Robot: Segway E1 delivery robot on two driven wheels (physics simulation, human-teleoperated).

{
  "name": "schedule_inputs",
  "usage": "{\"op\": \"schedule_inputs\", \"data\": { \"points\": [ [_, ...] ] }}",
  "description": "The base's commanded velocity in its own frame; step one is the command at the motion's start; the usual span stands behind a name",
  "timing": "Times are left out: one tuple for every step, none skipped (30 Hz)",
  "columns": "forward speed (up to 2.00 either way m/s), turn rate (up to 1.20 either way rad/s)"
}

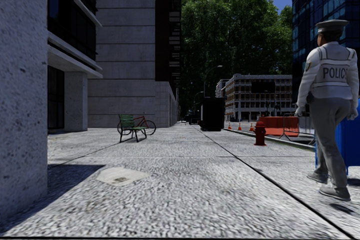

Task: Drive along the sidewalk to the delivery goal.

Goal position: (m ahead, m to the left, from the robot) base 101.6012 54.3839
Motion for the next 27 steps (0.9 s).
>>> {"op": "schedule_inputs", "data": {
  "points": [
    [2.00, 0.00],
    [2.00, 0.00],
    [2.00, 0.00],
    [2.00, 0.00],
    [2.00, 0.00],
    [2.00, 0.00],
    [2.00, 0.00],
    [2.00, 0.00],
    [2.00, 0.00],
    [2.00, 0.00],
    [2.00, 0.00],
    [2.00, 0.00],
    [2.00, 0.00],
    [2.00, 0.00],
    [2.00, 0.00],
    [2.00, 0.00],
    [2.00, 0.00],
    [2.00, 0.00],
    [2.00, 0.00],
    [2.00, 0.00],
    [2.00, 0.00],
    [2.00, 0.00],
    [2.00, 0.00],
    [2.00, 0.00],
    [2.00, 0.00],
    [2.00, 0.00],
    [2.00, 0.00]
  ]
}}
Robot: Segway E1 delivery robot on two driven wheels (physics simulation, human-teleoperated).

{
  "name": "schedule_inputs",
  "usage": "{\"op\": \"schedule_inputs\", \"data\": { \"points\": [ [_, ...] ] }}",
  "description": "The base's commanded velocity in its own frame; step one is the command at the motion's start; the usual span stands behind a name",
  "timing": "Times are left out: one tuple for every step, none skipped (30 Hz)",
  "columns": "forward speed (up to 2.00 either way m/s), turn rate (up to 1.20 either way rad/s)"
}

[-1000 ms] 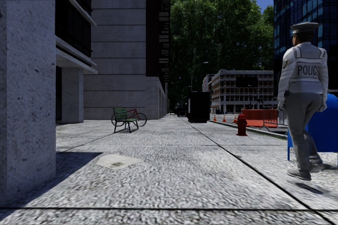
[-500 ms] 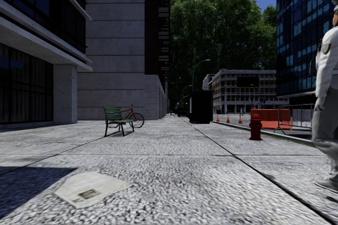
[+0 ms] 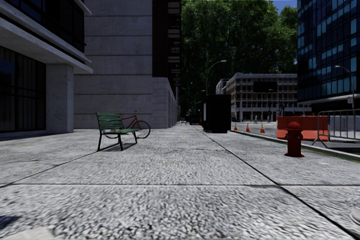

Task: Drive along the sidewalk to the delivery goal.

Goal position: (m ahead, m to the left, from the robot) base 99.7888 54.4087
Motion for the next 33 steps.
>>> {"op": "schedule_inputs", "data": {
  "points": [
    [2.00, 0.00],
    [2.00, 0.00],
    [2.00, 0.00],
    [2.00, 0.00],
    [2.00, 0.00],
    [2.00, 0.00],
    [2.00, 0.00],
    [2.00, 0.00],
    [2.00, 0.00],
    [2.00, 0.00],
    [2.00, 0.00],
    [2.00, 0.00],
    [2.00, 0.00],
    [2.00, 0.00],
    [2.00, 0.00],
    [2.00, 0.00],
    [2.00, 0.00],
    [2.00, 0.00],
    [2.00, 0.00],
    [2.00, 0.00],
    [2.00, 0.00],
    [2.00, 0.00],
    [2.00, 0.00],
    [2.00, 0.00],
    [2.00, 0.00],
    [2.00, 0.00],
    [2.00, 0.00],
    [2.00, 0.00],
    [2.00, 0.00],
    [2.00, 0.00],
    [2.00, 0.00],
    [2.00, 0.00],
    [2.00, 0.00]
  ]
}}
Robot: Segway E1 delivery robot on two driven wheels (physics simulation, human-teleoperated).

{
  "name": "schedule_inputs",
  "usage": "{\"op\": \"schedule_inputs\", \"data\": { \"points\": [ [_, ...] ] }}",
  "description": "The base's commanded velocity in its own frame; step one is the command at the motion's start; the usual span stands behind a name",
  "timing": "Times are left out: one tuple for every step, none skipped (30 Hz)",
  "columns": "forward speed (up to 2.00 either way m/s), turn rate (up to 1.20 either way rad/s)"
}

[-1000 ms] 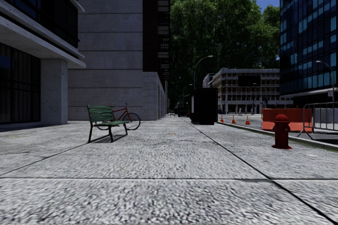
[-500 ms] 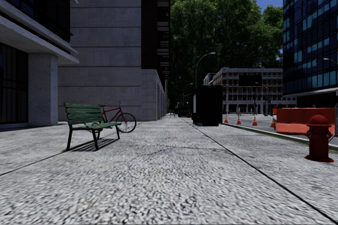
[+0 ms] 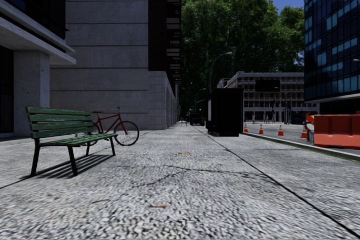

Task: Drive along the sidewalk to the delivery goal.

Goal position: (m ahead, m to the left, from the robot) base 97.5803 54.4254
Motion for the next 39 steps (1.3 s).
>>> {"op": "schedule_inputs", "data": {
  "points": [
    [2.00, 0.00],
    [2.00, 0.00],
    [2.00, 0.00],
    [2.00, 0.00],
    [2.00, 0.00],
    [2.00, 0.00],
    [2.00, 0.00],
    [2.00, 0.00],
    [2.00, 0.00],
    [2.00, 0.00],
    [2.00, 0.00],
    [2.00, 0.00],
    [2.00, 0.00],
    [2.00, 0.00],
    [2.00, 0.00],
    [2.00, 0.00],
    [2.00, 0.00],
    [2.00, 0.00],
    [2.00, 0.00],
    [2.00, 0.00],
    [2.00, 0.00],
    [2.00, 0.00],
    [2.00, 0.00],
    [2.00, 0.00],
    [2.00, 0.00],
    [2.00, 0.00],
    [2.00, 0.00],
    [2.00, 0.00],
    [2.00, 0.00],
    [2.00, 0.00],
    [2.00, 0.00],
    [2.00, 0.00],
    [2.00, 0.00],
    [2.00, 0.00],
    [2.00, 0.00],
    [2.00, 0.00],
    [2.00, 0.00],
    [2.00, 0.00],
    [2.00, 0.00]
  ]
}}
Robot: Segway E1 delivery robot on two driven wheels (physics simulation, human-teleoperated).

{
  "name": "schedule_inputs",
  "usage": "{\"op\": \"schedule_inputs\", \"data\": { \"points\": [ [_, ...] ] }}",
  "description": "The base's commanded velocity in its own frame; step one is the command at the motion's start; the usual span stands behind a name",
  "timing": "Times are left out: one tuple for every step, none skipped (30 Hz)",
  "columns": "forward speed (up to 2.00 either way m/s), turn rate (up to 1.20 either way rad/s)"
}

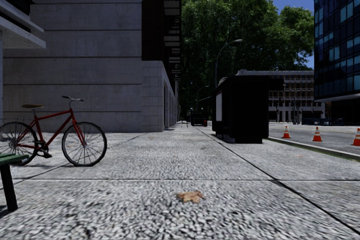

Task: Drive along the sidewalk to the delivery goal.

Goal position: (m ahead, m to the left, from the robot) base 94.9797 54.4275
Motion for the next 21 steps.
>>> {"op": "schedule_inputs", "data": {
  "points": [
    [2.00, 0.00],
    [2.00, 0.00],
    [2.00, 0.00],
    [2.00, 0.00],
    [2.00, 0.00],
    [2.00, 0.00],
    [2.00, 0.00],
    [2.00, 0.00],
    [2.00, 0.00],
    [2.00, 0.00],
    [2.00, 0.00],
    [2.00, 0.00],
    [2.00, 0.00],
    [2.00, 0.00],
    [2.00, 0.00],
    [2.00, 0.00],
    [2.00, 0.00],
    [2.00, 0.00],
    [2.00, 0.00],
    [2.00, 0.00],
    [2.00, 0.00]
  ]
}}
